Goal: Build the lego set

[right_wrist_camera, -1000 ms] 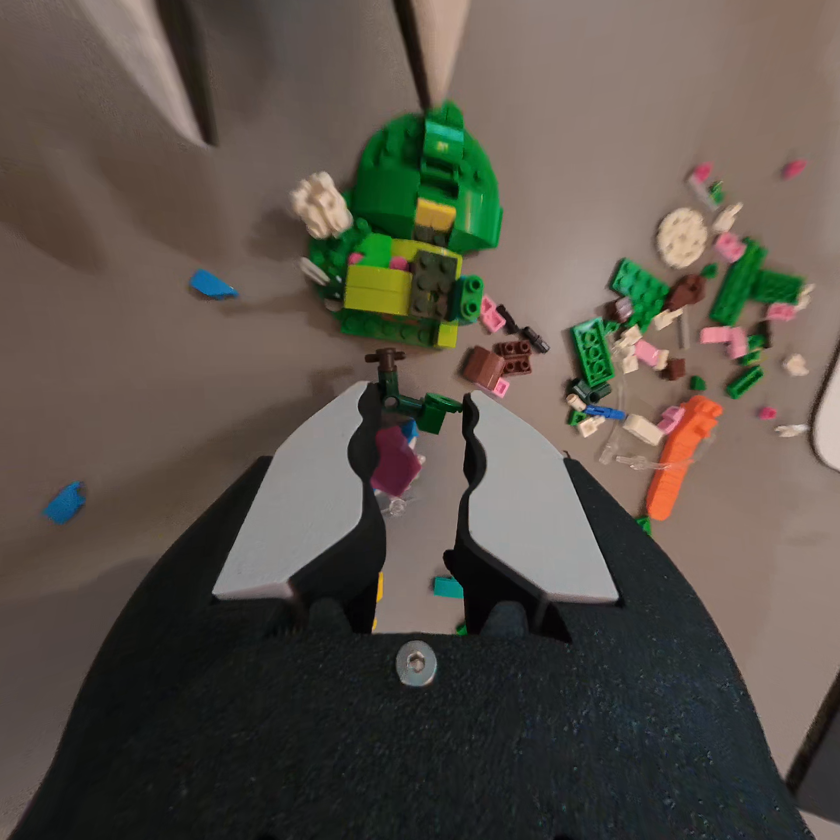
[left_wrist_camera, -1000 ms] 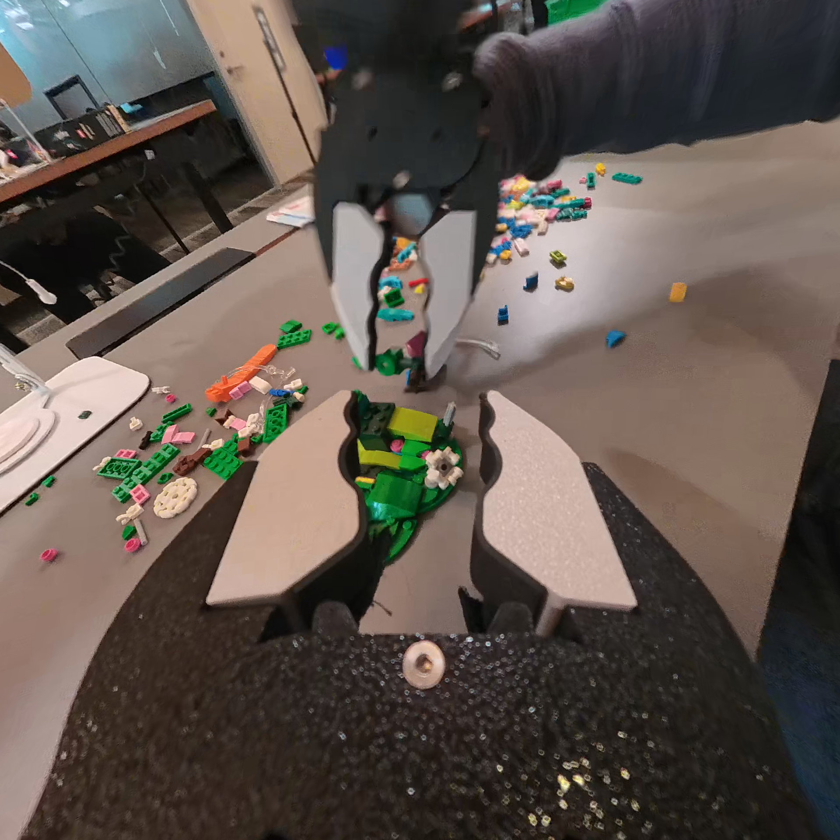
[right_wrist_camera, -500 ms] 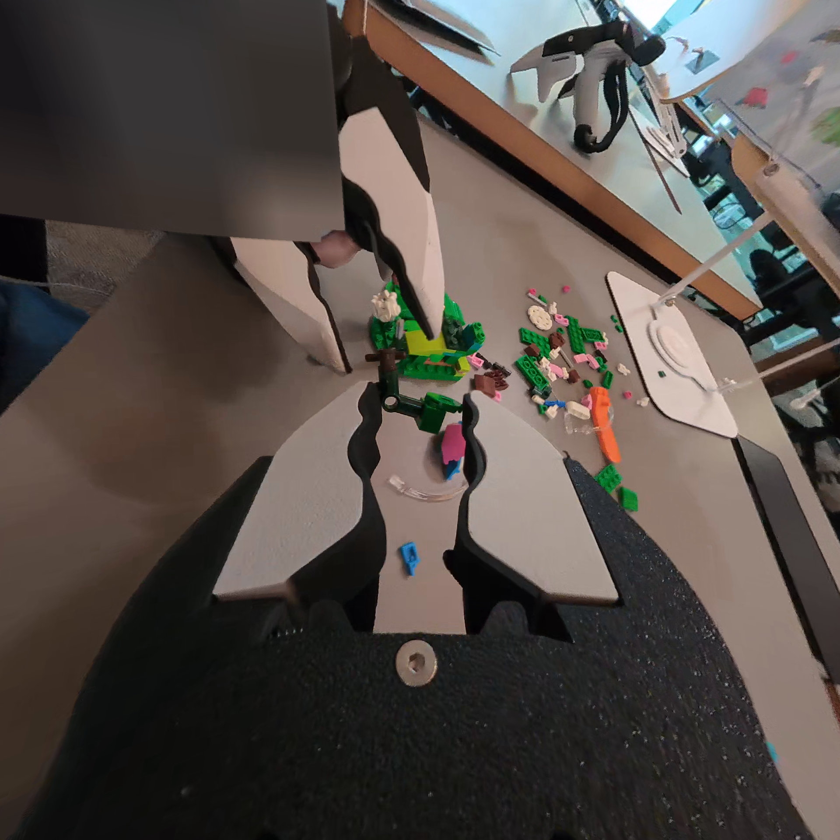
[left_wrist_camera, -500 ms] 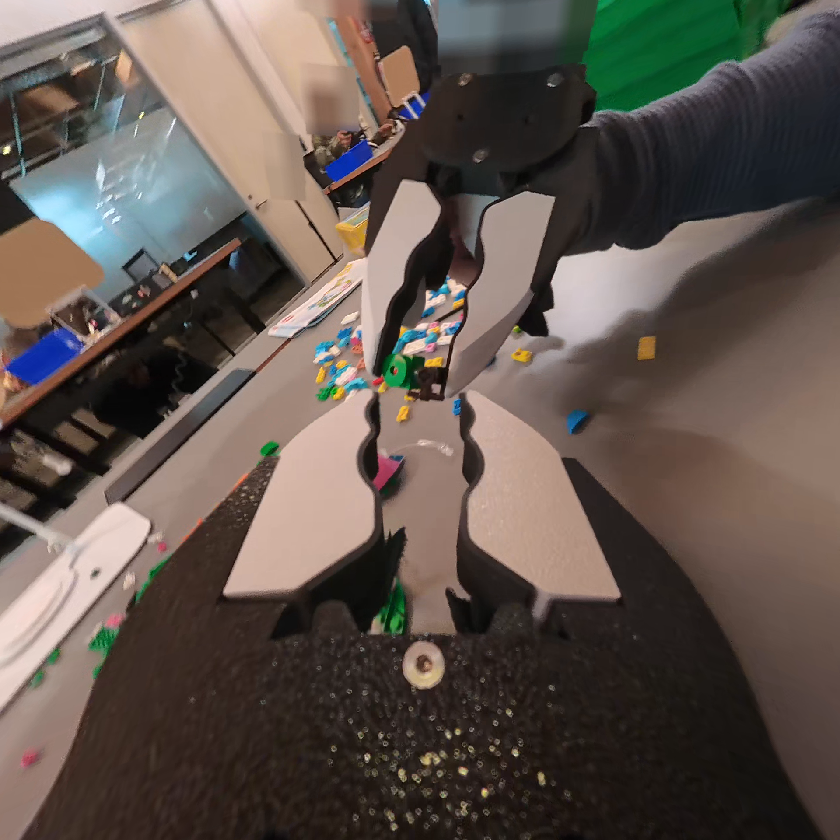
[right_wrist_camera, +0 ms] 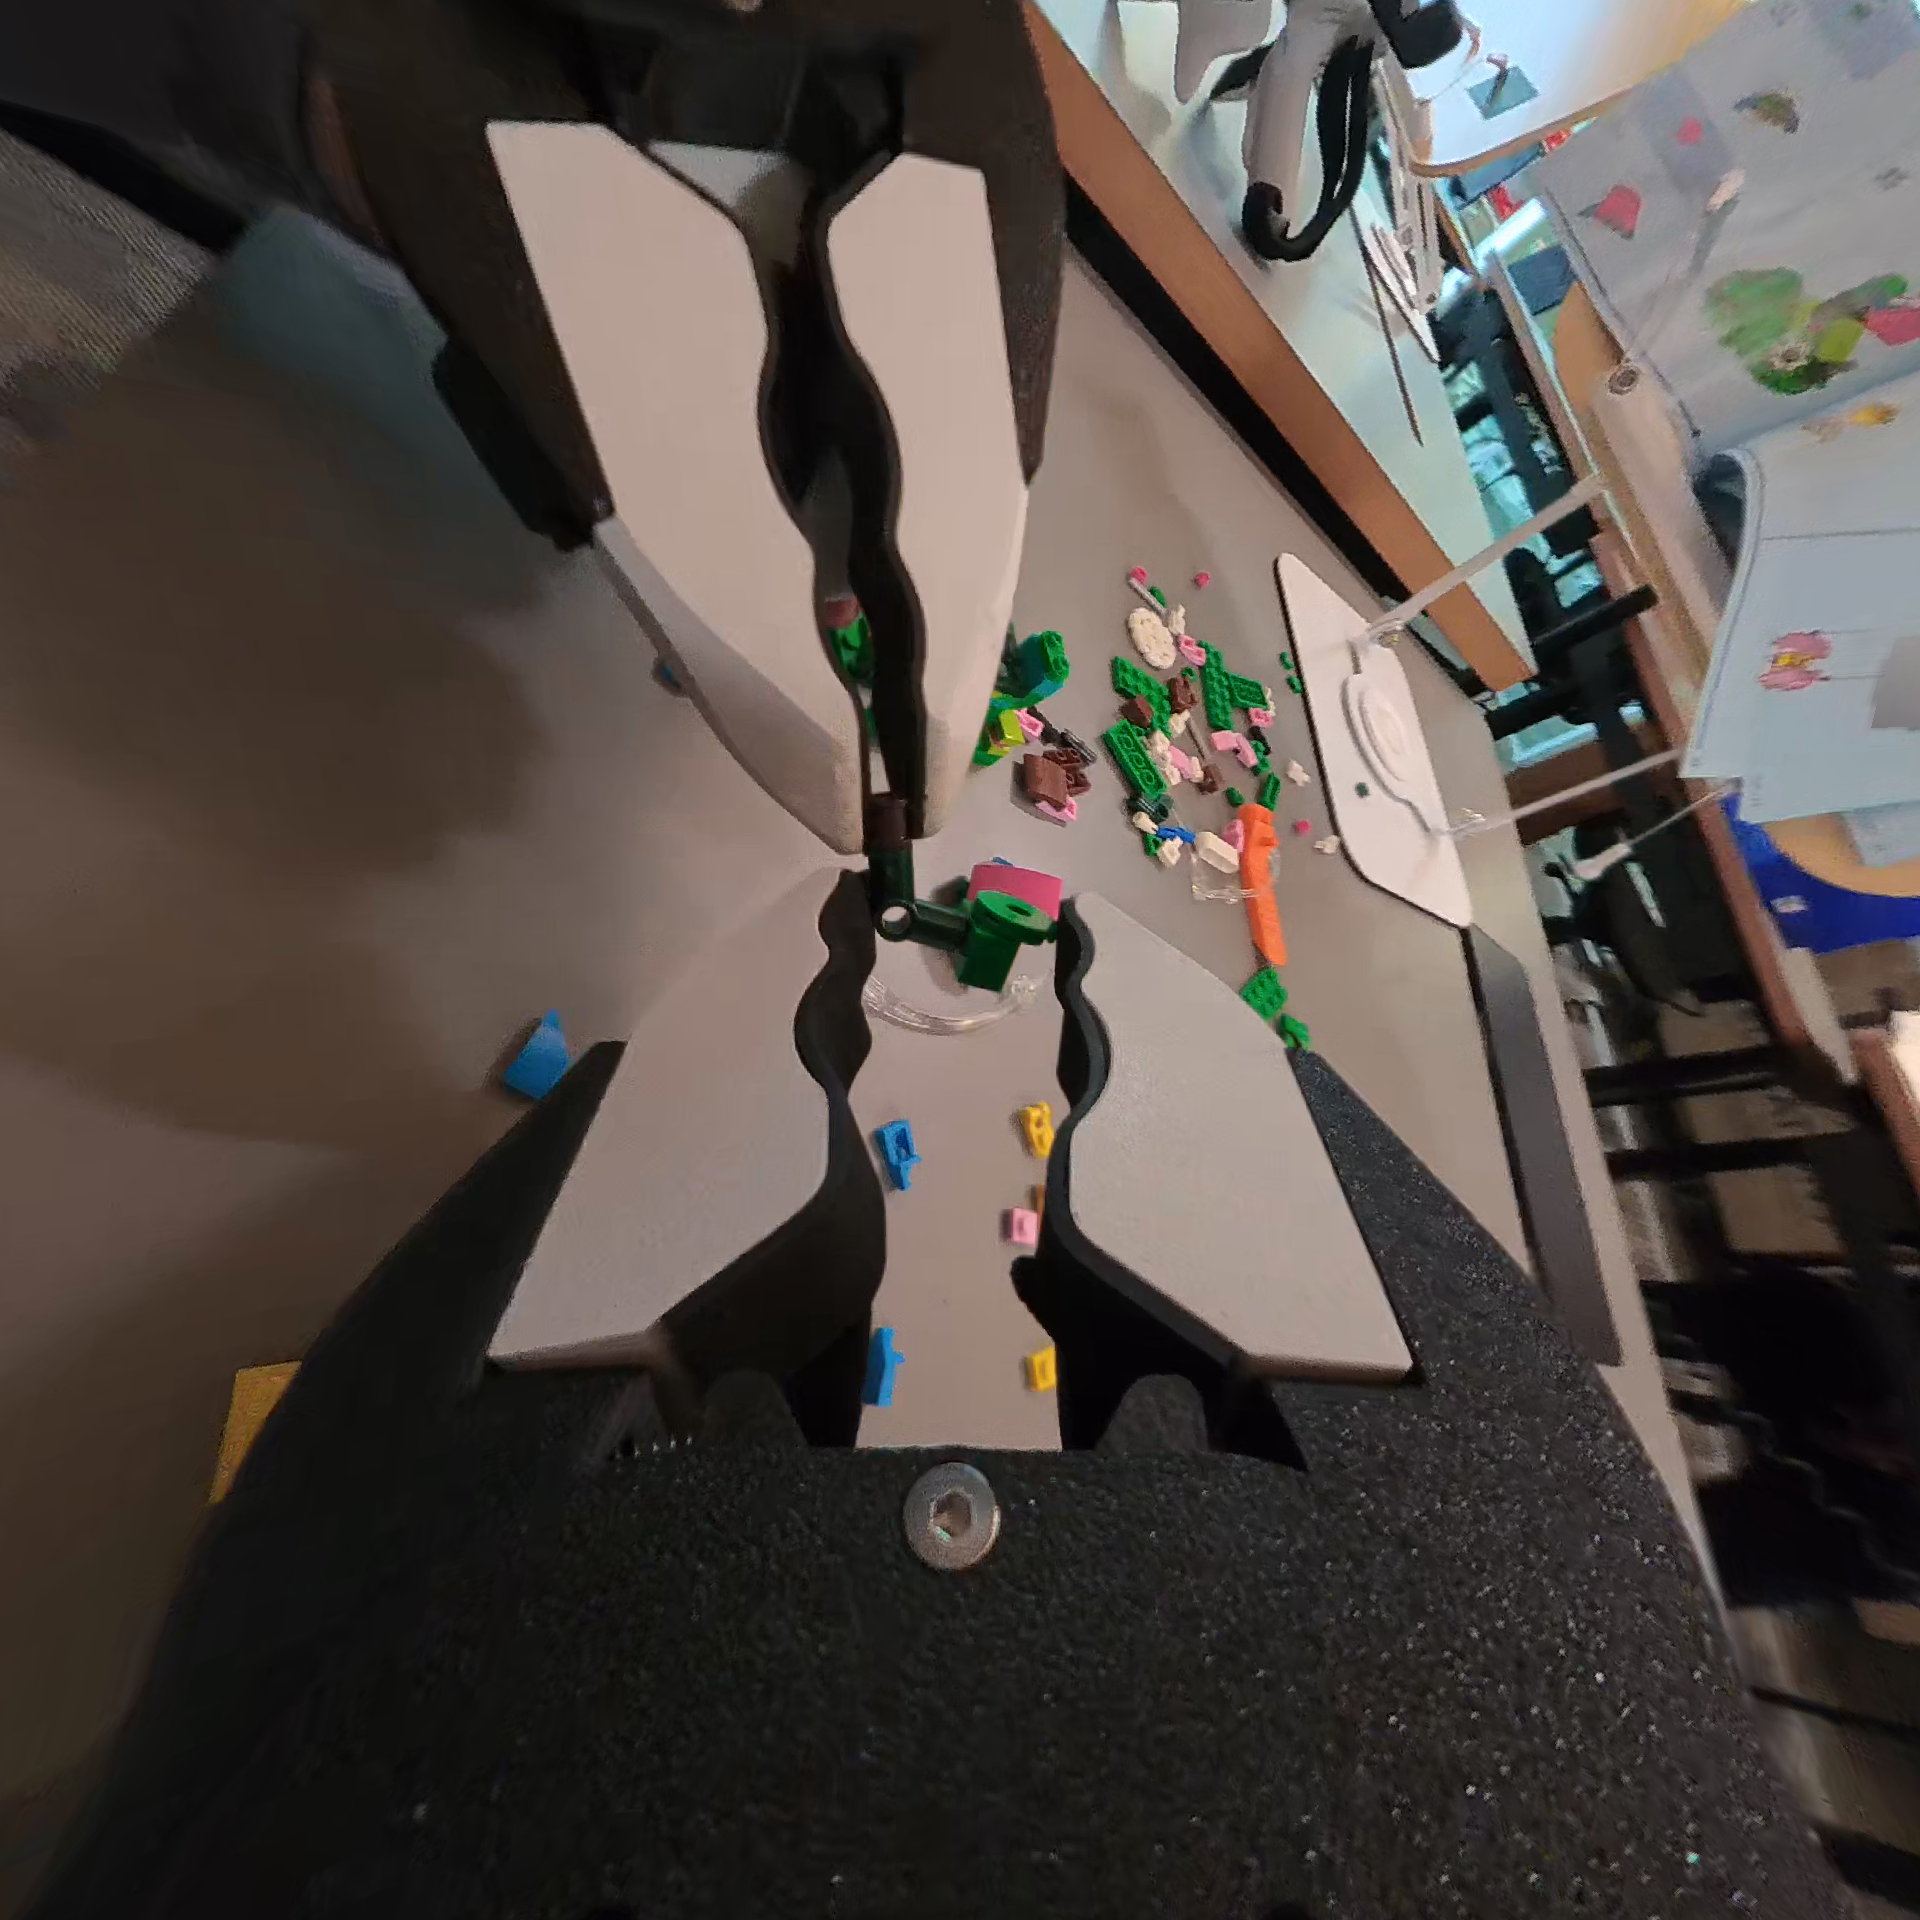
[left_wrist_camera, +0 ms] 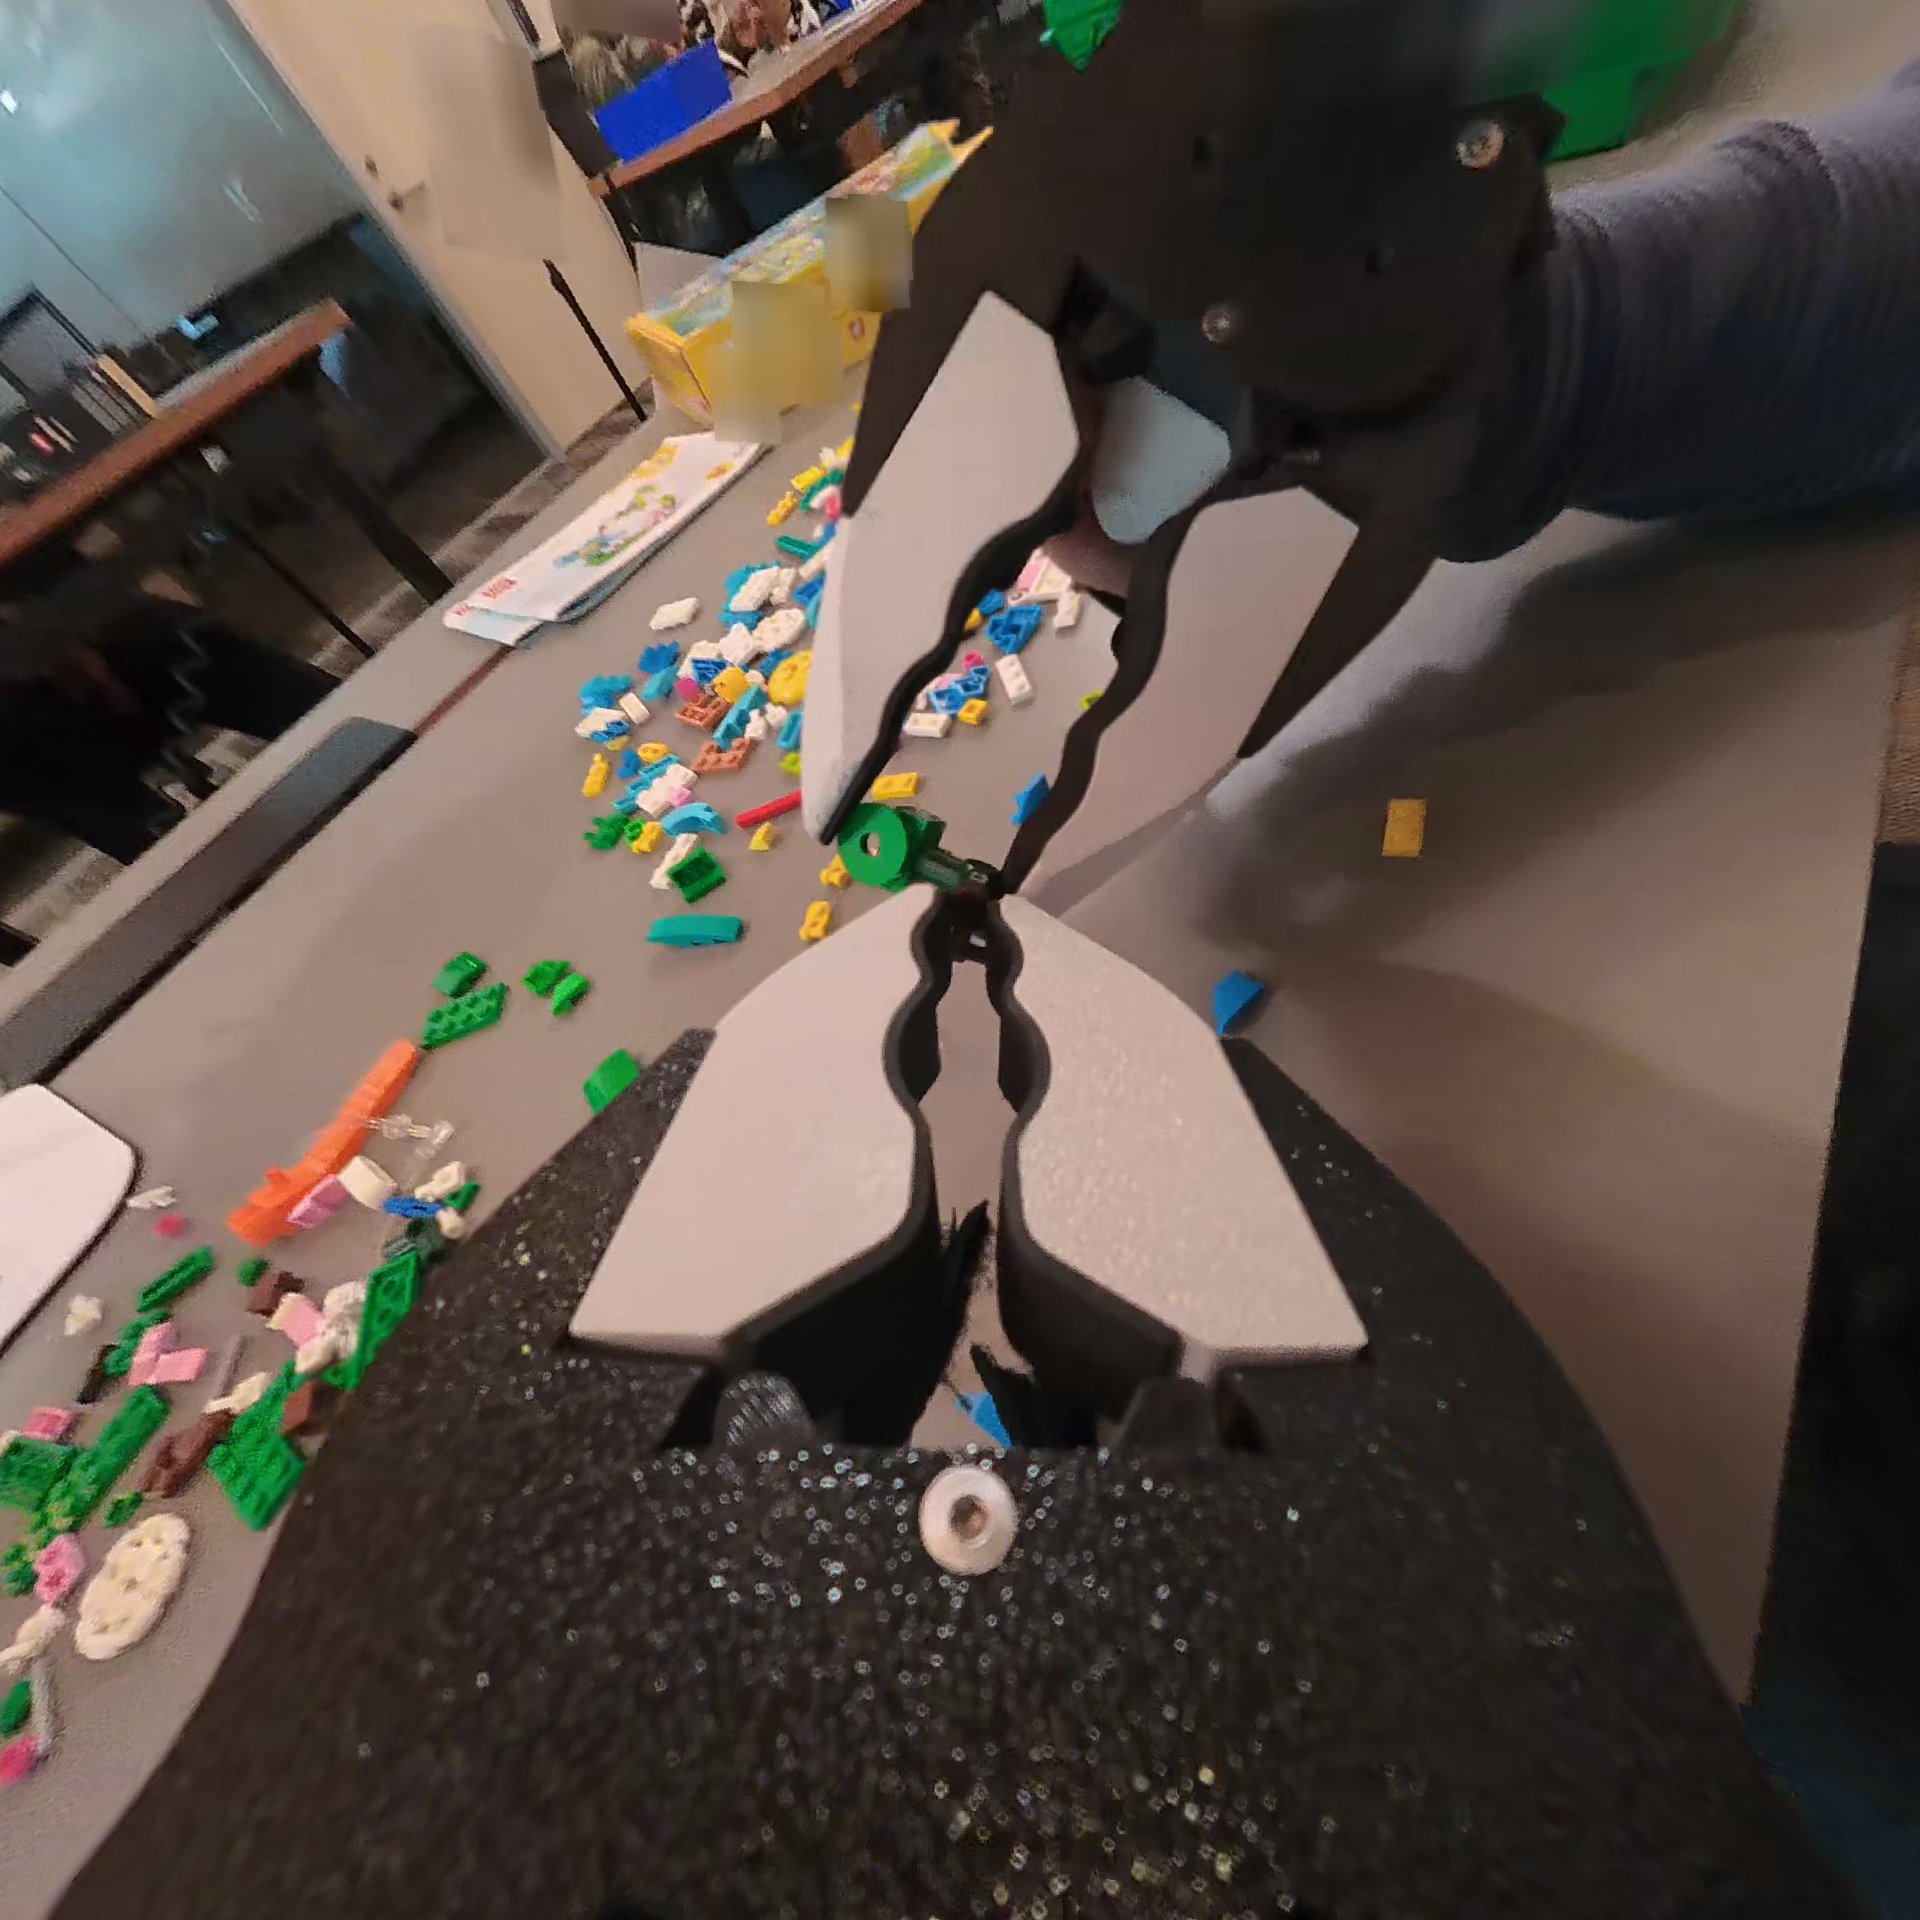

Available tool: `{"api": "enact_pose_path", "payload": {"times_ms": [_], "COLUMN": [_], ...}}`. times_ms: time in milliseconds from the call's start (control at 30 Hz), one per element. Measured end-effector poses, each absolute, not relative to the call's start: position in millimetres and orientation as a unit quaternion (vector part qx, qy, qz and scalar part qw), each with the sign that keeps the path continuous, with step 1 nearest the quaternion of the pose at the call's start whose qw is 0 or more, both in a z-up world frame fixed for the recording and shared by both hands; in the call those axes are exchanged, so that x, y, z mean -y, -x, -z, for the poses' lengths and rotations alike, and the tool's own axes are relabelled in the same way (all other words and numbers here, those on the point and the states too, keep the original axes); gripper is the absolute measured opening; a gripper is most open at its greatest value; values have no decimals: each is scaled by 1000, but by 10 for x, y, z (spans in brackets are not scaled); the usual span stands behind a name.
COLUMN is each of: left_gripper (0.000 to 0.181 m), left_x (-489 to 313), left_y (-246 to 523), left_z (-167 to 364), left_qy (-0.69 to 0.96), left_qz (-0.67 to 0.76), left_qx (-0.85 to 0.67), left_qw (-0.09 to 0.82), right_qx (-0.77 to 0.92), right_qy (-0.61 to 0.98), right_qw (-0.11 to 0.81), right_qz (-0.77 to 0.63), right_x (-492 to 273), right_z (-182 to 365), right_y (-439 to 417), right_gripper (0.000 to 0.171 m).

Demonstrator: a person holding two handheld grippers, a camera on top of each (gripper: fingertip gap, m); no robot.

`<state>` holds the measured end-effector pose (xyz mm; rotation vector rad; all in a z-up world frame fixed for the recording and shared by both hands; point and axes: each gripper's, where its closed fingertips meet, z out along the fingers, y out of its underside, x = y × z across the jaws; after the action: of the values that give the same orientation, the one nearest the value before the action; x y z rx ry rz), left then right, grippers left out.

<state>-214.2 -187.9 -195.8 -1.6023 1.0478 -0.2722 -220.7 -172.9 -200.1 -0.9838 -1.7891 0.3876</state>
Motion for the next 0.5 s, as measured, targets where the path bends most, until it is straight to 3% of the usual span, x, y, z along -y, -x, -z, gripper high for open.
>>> {"api": "enact_pose_path", "payload": {"times_ms": [333,367,500], "left_gripper": [6,5,6], "left_x": [1804,1788,1791], "left_y": [2236,2257,2297], "left_z": [1881,1825,1783], "left_qy": [721,722,723], "left_qz": [177,204,275], "left_qx": [-349,-323,-281], "left_qw": [571,577,568], "right_qx": [723,728,713], "right_qy": [374,357,313], "right_qw": [580,584,625], "right_qz": [-42,-31,47], "right_x": [1652,1691,1697], "right_z": [1905,1910,1818], "right_y": [2273,2281,2313], "right_gripper": [32,10,8]}}
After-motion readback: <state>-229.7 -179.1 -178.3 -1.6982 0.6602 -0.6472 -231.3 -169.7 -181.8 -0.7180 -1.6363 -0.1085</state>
